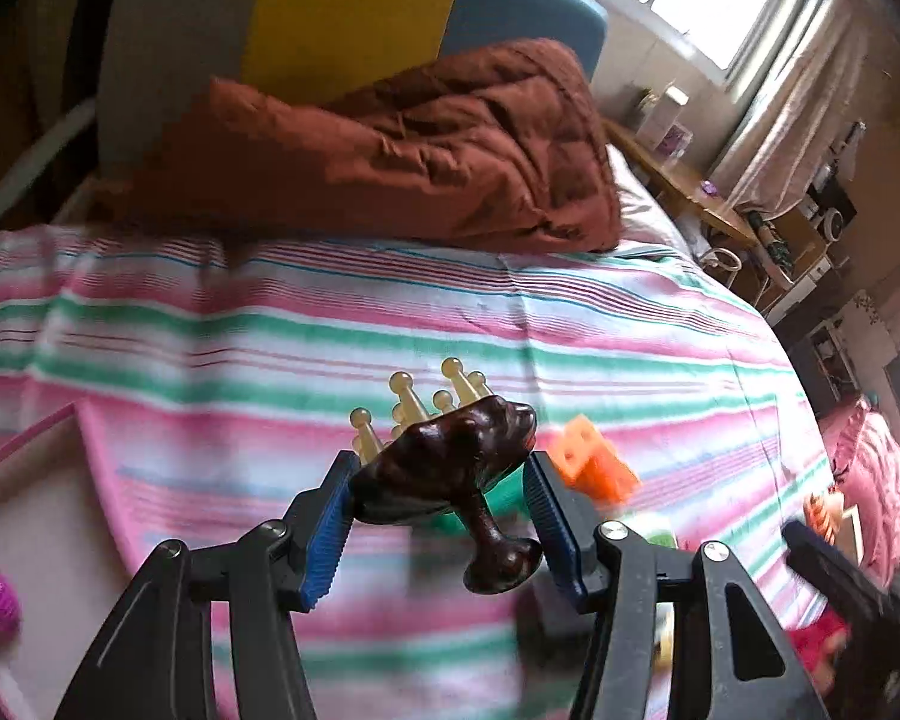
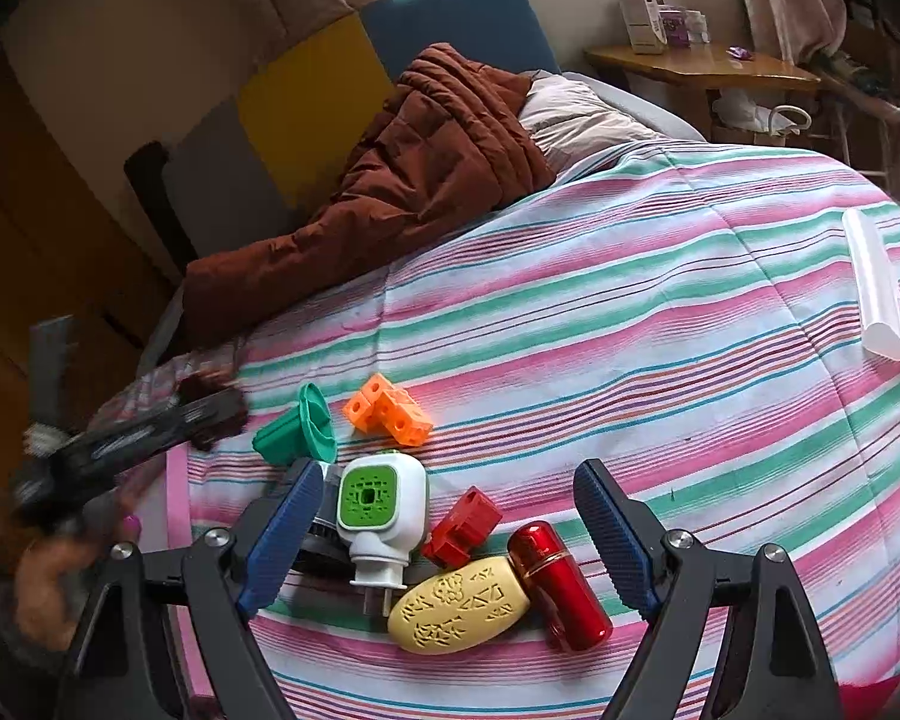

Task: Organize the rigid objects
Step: 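Grasp the dark brown fluted piece with the left tool, then grasp the green spool with the right tool while the left tool carries the brown piece to the tray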

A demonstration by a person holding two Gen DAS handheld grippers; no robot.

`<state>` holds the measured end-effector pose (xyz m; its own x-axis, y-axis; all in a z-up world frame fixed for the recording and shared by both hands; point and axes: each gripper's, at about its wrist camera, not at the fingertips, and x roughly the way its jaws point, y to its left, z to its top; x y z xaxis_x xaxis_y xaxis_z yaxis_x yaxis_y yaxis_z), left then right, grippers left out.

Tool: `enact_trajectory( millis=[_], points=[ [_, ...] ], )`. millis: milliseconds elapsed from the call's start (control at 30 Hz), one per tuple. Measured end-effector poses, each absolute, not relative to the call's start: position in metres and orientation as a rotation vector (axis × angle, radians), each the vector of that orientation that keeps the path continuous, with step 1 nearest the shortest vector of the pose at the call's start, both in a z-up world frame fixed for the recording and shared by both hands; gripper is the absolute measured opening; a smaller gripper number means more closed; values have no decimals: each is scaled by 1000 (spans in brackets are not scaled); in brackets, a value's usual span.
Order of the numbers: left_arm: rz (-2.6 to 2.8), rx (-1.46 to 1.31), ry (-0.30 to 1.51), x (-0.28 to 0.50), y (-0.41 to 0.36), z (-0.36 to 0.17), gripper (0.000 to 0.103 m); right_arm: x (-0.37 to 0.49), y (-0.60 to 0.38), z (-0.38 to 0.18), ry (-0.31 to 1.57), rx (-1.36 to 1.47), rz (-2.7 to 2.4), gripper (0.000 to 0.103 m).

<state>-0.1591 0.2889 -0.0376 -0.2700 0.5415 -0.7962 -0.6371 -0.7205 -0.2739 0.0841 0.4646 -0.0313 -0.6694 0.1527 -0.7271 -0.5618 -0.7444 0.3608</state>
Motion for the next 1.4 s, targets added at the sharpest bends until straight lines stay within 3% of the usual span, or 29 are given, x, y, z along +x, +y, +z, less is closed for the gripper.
enact_trajectory(
  millis=[433, 667, 900, 1033, 1067, 1100, 1400],
  points=[
    [2123, -1095, 129, -76, 190, -7, 57, 56, 423, -34, 550, -1111, 2528, 86],
    [2142, -1094, 88, -60, 151, -5, 57, -8, 381, -22, 366, -1232, 2663, 86],
    [2185, -1131, 7, -55, 107, -7, 57, -90, 374, -53, 206, -1470, 2538, 86],
    [2219, -1157, -33, -57, 85, -9, 57, -117, 376, -76, 232, -1589, 2472, 86],
    [2222, -1164, -42, -58, 81, -10, 57, -123, 378, -85, 259, -1628, 2446, 79],
    [2229, -1167, -53, -59, 77, -11, 57, -124, 378, -90, 273, -1637, 2435, 60],
    [2243, -1182, -77, -57, 64, -17, 57, -89, 317, -80, 143, -1675, 2643, 59]
  ],
)
